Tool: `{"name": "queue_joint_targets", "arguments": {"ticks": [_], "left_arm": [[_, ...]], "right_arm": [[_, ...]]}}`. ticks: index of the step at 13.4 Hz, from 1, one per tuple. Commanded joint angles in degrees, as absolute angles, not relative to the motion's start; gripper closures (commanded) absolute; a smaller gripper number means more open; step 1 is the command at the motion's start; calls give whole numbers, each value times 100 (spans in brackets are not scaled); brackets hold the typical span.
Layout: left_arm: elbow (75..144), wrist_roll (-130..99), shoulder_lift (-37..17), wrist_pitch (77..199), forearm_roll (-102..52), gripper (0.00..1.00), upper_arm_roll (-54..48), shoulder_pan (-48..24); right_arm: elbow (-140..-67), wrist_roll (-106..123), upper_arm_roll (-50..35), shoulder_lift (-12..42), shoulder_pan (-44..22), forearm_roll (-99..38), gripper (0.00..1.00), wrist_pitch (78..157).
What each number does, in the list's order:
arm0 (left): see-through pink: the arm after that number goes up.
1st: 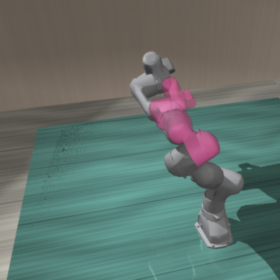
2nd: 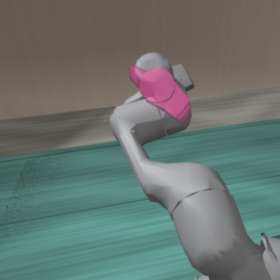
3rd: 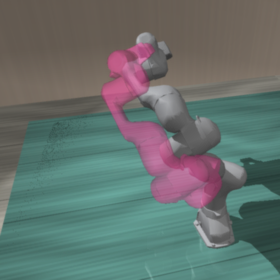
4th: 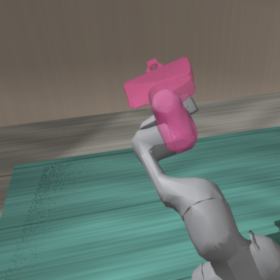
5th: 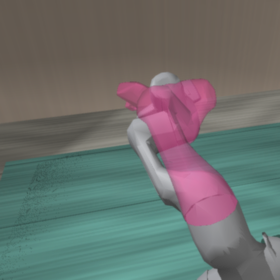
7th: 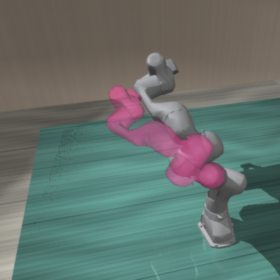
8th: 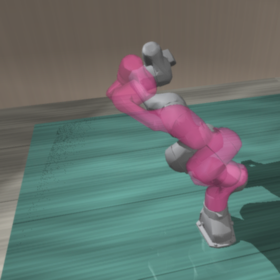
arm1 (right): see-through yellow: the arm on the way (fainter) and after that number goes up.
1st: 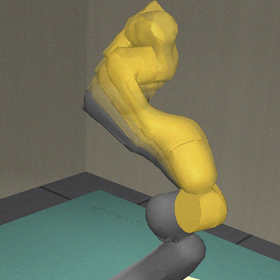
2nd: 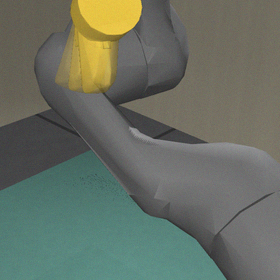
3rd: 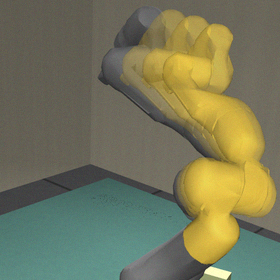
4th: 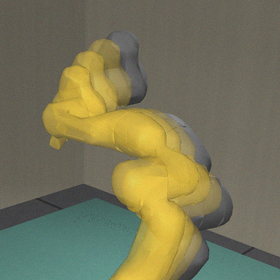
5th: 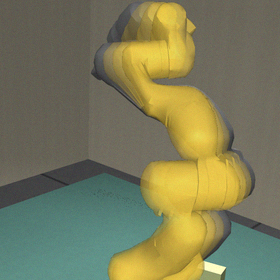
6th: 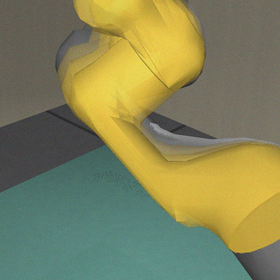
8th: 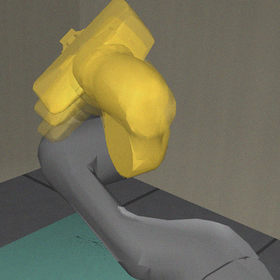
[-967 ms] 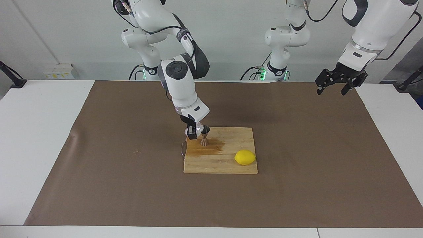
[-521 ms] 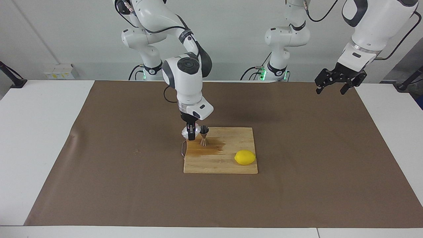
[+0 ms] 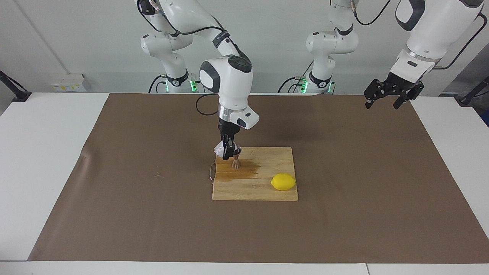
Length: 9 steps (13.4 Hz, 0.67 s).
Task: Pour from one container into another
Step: 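Tilt the white cup with the right gripper over the metal cup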
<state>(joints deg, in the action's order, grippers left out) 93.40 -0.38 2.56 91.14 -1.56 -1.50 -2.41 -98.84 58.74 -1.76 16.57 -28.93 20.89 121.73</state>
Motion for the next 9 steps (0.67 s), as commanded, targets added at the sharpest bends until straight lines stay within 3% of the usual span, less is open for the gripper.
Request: {"name": "queue_joint_targets", "arguments": {"ticks": [1, 9], "left_arm": [[9404, -97, 378, 9018, -105, 0, -185, -193], [9404, -97, 369, 9018, -105, 0, -185, -193]], "right_arm": [[-9993, 5521, -185, 1503, -2988, 2547, 72, 12138], [-10336, 5212, -202, 1345, -3006, 2935, 73, 12173]]}}
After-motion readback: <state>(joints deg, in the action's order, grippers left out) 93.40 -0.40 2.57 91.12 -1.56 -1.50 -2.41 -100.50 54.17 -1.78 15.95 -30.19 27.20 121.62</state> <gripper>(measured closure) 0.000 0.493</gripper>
